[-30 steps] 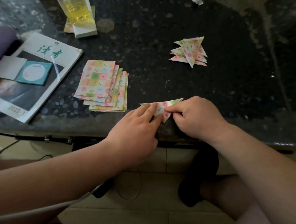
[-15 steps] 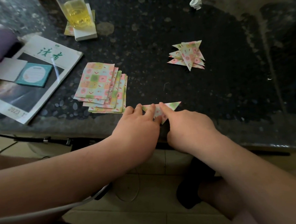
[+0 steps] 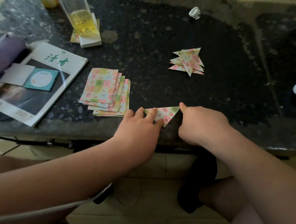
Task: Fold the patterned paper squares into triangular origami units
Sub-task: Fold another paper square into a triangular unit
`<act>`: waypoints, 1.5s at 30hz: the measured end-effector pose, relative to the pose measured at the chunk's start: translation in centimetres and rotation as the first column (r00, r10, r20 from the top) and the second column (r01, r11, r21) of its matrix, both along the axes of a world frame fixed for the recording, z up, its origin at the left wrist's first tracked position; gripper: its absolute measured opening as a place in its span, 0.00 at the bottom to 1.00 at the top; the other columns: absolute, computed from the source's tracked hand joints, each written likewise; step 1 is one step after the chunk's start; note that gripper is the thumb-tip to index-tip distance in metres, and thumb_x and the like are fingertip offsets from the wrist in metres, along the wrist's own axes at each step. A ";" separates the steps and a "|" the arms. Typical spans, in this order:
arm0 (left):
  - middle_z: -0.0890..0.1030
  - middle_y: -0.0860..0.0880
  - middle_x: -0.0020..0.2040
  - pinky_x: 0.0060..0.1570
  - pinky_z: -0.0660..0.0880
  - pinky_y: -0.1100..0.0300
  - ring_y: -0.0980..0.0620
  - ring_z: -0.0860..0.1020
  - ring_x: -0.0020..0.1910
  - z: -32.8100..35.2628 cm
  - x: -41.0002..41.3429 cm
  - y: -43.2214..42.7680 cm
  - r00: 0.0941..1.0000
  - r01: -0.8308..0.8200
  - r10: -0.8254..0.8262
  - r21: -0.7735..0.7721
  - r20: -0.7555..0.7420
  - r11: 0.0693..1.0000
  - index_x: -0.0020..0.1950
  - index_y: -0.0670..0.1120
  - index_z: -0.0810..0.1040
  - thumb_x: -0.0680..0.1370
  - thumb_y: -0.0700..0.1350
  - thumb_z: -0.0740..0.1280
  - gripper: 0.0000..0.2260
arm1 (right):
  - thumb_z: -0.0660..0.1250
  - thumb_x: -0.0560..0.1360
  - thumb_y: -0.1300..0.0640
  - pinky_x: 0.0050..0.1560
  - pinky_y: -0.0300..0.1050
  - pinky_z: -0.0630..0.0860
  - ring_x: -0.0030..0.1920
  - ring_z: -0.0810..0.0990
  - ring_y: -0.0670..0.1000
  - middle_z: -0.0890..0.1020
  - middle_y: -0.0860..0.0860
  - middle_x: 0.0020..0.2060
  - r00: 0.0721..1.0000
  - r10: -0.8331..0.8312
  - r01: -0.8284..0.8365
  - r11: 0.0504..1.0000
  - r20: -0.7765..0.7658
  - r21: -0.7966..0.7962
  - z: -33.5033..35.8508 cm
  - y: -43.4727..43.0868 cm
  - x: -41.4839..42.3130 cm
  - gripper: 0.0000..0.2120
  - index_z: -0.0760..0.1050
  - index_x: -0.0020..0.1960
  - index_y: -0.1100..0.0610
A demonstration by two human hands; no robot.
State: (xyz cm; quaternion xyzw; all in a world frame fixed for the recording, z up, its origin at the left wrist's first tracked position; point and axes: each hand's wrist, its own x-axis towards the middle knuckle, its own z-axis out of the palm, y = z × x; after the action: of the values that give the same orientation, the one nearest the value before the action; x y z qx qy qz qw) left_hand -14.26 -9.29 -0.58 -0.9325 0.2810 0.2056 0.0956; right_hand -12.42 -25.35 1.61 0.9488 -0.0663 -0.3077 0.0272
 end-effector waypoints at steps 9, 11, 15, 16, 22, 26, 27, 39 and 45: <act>0.40 0.49 0.83 0.77 0.53 0.40 0.43 0.46 0.80 0.2 0.7 1.6 0.993 -0.038 0.033 -0.040 -0.110 0.998 0.82 0.61 0.43 0.78 0.47 0.64 0.39 | 0.69 0.76 0.41 0.62 0.53 0.74 0.67 0.70 0.54 0.72 0.51 0.64 0.934 0.072 -0.142 0.974 0.351 0.176 -1.5 -0.2 1.9 0.26 0.71 0.71 0.48; 0.42 0.49 0.83 0.77 0.53 0.41 0.43 0.48 0.80 0.2 0.9 1.7 0.991 -0.042 0.034 -0.058 -0.127 0.997 0.82 0.60 0.47 0.78 0.48 0.63 0.38 | 0.71 0.74 0.39 0.66 0.53 0.72 0.69 0.68 0.53 0.71 0.50 0.65 0.953 0.086 -0.153 0.964 0.291 0.216 -1.5 0.0 2.4 0.30 0.69 0.73 0.46; 0.64 0.50 0.78 0.72 0.65 0.48 0.46 0.62 0.74 0.8 3.0 1.6 0.986 -0.135 0.110 -0.222 -0.121 0.966 0.74 0.54 0.71 0.79 0.47 0.61 0.22 | 0.77 0.70 0.40 0.64 0.54 0.76 0.64 0.71 0.51 0.76 0.47 0.58 0.984 -0.019 -0.037 0.951 0.177 0.306 -1.1 -0.1 3.8 0.30 0.72 0.67 0.45; 0.69 0.51 0.74 0.71 0.67 0.49 0.48 0.65 0.71 0.9 3.7 1.6 0.977 -0.195 0.162 -0.278 -0.139 0.940 0.72 0.53 0.74 0.79 0.46 0.61 0.20 | 0.78 0.69 0.40 0.62 0.54 0.77 0.63 0.72 0.51 0.76 0.47 0.56 0.989 -0.046 0.001 0.951 0.139 0.309 -1.0 0.0 4.1 0.28 0.74 0.64 0.46; 0.74 0.53 0.65 0.58 0.74 0.59 0.53 0.75 0.59 0.2 6.3 1.7 0.879 -0.474 0.383 -0.437 -0.285 0.764 0.69 0.54 0.76 0.81 0.47 0.67 0.16 | 0.78 0.71 0.43 0.49 0.50 0.80 0.52 0.77 0.50 0.79 0.48 0.47 0.991 -0.119 0.092 0.935 0.059 0.344 -1.1 0.4 4.5 0.14 0.76 0.47 0.47; 0.76 0.54 0.57 0.47 0.71 0.62 0.56 0.75 0.49 -0.6 6.4 1.7 0.864 -0.501 0.402 -0.432 -0.303 0.750 0.62 0.54 0.79 0.80 0.52 0.69 0.11 | 0.74 0.76 0.47 0.40 0.45 0.78 0.43 0.81 0.48 0.82 0.48 0.43 0.987 -0.122 0.064 0.889 0.101 0.454 -0.8 0.2 3.8 0.07 0.78 0.45 0.48; 0.76 0.54 0.55 0.46 0.71 0.62 0.56 0.75 0.48 -0.5 6.4 1.6 0.865 -0.500 0.402 -0.440 -0.301 0.746 0.57 0.55 0.80 0.80 0.52 0.69 0.06 | 0.74 0.77 0.47 0.40 0.46 0.79 0.42 0.81 0.48 0.82 0.47 0.41 0.985 -0.132 0.059 0.863 0.112 0.501 -0.7 0.1 3.7 0.07 0.79 0.44 0.48; 0.85 0.57 0.40 0.48 0.81 0.51 0.58 0.83 0.41 5.0 6.5 2.2 0.815 -0.517 0.165 -0.567 -0.556 0.641 0.43 0.57 0.83 0.78 0.50 0.71 0.05 | 0.72 0.78 0.60 0.47 0.45 0.82 0.45 0.86 0.43 0.87 0.43 0.41 0.978 -0.180 -0.001 0.520 0.110 0.854 3.2 -2.6 1.9 0.09 0.86 0.45 0.48; 0.85 0.55 0.40 0.45 0.80 0.53 0.53 0.83 0.40 5.5 6.3 2.0 0.830 -0.514 0.159 -0.623 -0.534 0.589 0.44 0.55 0.82 0.80 0.49 0.70 0.05 | 0.74 0.75 0.61 0.40 0.45 0.80 0.40 0.86 0.45 0.87 0.48 0.38 0.953 -0.292 0.067 0.448 0.075 0.891 3.3 -2.6 1.5 0.07 0.86 0.40 0.52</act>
State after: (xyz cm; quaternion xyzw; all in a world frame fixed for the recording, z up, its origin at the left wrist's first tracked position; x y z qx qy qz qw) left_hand -7.98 -7.32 4.93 -0.8555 0.1664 0.2836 -0.4000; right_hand -10.87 -27.96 4.94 0.8413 -0.0017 -0.1928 -0.5051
